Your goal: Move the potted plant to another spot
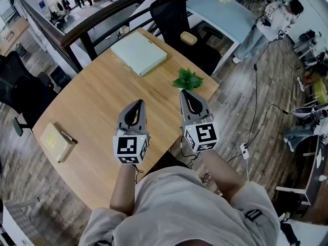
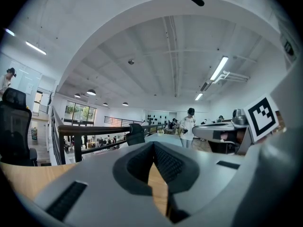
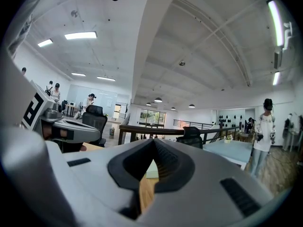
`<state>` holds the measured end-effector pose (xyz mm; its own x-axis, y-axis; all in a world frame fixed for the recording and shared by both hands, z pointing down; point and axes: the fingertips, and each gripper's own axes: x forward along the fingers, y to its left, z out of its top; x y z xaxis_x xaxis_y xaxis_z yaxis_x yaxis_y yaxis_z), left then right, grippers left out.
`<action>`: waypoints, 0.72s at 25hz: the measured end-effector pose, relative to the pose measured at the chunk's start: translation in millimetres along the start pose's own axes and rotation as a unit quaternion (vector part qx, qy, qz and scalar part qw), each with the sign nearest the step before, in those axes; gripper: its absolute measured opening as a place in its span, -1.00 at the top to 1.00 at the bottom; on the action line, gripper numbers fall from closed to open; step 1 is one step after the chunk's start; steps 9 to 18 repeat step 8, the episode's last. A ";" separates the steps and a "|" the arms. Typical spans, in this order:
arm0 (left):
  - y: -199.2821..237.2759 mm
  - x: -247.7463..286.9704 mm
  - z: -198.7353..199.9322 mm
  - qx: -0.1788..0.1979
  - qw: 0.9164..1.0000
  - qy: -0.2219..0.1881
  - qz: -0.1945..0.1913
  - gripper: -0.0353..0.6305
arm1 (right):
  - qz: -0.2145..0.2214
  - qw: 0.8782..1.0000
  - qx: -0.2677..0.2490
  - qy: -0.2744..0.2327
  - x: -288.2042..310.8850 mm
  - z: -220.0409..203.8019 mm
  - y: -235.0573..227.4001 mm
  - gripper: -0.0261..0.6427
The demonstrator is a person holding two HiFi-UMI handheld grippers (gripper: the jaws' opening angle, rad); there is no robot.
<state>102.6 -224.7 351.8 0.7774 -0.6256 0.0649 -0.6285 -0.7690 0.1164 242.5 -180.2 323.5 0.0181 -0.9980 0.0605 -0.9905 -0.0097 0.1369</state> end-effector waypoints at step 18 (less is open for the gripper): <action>0.6 0.1 -6.1 -0.003 1.000 0.004 -0.003 0.86 | 0.001 1.000 0.001 0.001 1.6 -2.8 1.6 0.91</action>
